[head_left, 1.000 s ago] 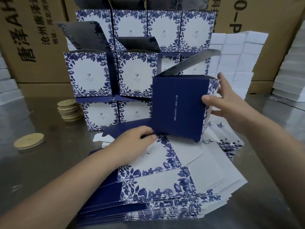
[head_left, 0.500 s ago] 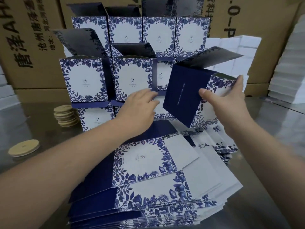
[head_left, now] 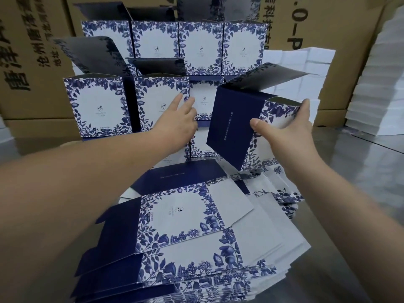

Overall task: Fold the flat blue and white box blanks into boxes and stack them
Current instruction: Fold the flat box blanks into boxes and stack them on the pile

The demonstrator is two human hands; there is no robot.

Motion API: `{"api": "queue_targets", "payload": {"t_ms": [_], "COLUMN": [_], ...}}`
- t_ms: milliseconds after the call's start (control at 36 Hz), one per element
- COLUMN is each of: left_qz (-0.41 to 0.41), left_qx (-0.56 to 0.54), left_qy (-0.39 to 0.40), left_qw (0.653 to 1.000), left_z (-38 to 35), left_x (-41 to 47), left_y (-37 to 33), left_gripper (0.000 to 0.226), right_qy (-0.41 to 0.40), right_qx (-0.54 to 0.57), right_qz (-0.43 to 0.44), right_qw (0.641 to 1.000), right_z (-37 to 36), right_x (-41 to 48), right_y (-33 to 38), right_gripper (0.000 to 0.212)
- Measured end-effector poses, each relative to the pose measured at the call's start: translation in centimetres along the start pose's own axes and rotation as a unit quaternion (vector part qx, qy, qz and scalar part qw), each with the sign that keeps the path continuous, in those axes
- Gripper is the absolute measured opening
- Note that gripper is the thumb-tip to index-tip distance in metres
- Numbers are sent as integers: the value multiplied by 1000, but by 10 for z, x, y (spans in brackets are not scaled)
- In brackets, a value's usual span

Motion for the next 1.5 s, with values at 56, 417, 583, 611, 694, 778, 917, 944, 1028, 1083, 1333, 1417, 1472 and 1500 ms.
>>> {"api": "queue_targets", "payload": {"t_ms": [56, 417, 583, 611, 694, 778, 917, 944, 1028, 1083, 1333, 1417, 1472, 1500], "left_qz": [0, -41, -140, -139, -133, -133, -137, -143, -163, -171, -192, -182, -171, -167], "left_qx": [6, -489, -506, -503, -513, -509, -504, -500, -492, -489, -486, -486, -486, -485], "left_qy": [3, 108, 248, 247, 253, 262, 272, 273, 271, 267, 257, 241, 228, 224], "left_qw": [1000, 865, 814, 816, 809, 809, 808, 809, 811, 813, 813, 820, 826, 829], "left_z": [2, 26, 19, 18, 13, 14, 20, 22, 28, 32, 39, 42, 43, 43], "left_x": [3, -76, -116, -119, -122, -127, -132, -133, -139, -142, -147, -148, -148, -148], "left_y": [0, -61, -114, -119, -125, -131, -131, -130, -131, -132, -132, -132, -132, -131], "left_gripper": [40, 34, 73, 74, 75, 76, 76, 76, 77, 77, 78, 76, 73, 72], "right_qy": [2, -22, -45, -44, -31, -31, -48, -51, -54, -57, -32, -19, -14, -10], "right_qx": [-6, -38, -33, -38, -58, -71, -108, -111, -115, -118, -118, -126, -131, -135], "right_qz": [-2, -12, -23, -26, -36, -43, -66, -69, -82, -88, -98, -103, -103, -103], "right_qw": [1000, 999, 998, 998, 997, 996, 991, 990, 988, 987, 988, 986, 986, 985], "right_z": [-1, -8, -14, -17, -32, -47, -71, -74, -83, -88, -119, -130, -137, -139], "right_x": [0, -1, 0, 2, 12, 26, 48, 51, 58, 61, 69, 70, 68, 67], "right_y": [-1, -5, -8, -8, -5, -6, -17, -20, -33, -39, -50, -52, -55, -57], "right_gripper": [116, 118, 119, 119, 120, 121, 121, 121, 122, 122, 124, 125, 126, 126]}}
Point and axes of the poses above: each hand's wrist, its own x-axis towards the middle knuckle, its own z-axis out of the back of the hand, y = z × x, the point moved 5 cm from there along x, towards the middle knuckle, and after that the axes turned 15 degrees about y, right-handed, at the moved point
